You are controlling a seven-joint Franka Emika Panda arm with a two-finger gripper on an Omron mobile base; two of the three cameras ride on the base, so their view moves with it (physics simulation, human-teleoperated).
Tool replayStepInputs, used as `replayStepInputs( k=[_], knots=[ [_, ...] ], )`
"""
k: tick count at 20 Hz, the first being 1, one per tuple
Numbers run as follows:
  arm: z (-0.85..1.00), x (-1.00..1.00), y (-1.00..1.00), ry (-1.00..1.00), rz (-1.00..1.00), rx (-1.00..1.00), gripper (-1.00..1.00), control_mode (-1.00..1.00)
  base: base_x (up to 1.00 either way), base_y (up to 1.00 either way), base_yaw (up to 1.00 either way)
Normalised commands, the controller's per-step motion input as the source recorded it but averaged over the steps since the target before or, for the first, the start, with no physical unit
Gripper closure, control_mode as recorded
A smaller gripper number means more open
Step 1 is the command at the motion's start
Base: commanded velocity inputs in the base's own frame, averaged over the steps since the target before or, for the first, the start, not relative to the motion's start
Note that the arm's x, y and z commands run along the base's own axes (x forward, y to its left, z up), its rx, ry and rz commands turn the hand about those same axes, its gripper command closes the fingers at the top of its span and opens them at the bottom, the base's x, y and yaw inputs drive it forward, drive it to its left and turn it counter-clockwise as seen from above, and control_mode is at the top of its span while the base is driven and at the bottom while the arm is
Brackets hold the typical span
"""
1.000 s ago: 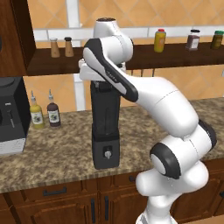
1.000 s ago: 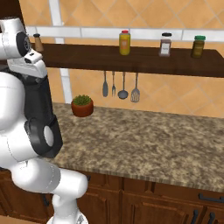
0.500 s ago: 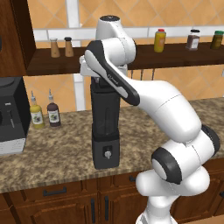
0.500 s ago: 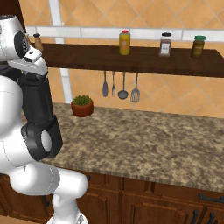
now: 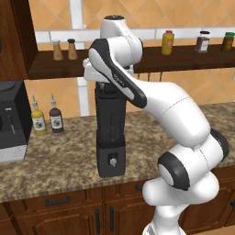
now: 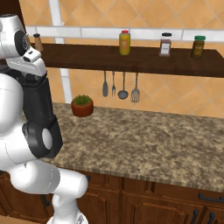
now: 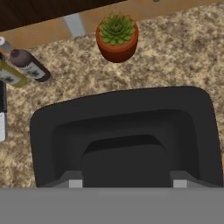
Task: Close the lid blender by securely placing the lid on top.
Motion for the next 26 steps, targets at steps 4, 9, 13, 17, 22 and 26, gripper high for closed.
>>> replayStepInputs(
  k=[4,9,13,17,22,26],
  knots=[
    [0.05,0.00,-0.01,0.19,-0.06,0.00,1.00,-1.00,0.00,0.00,0.00],
    [-0.02,0.00,-0.03,0.19,-0.03,0.00,1.00,-1.00,0.00,0.00,0.00],
    [-0.26,0.00,0.00,0.10,0.00,0.00,1.00,-1.00,0.00,0.00,0.00],
    [-0.47,0.00,0.00,0.02,0.00,-0.02,1.00,-1.00,0.00,0.00,0.00],
    [-0.39,0.00,-0.01,0.00,0.00,0.00,1.00,-1.00,0.00,0.00,0.00],
    [0.17,0.00,0.00,0.05,0.00,0.00,1.00,-1.00,0.00,0.00,0.00]
  ],
)
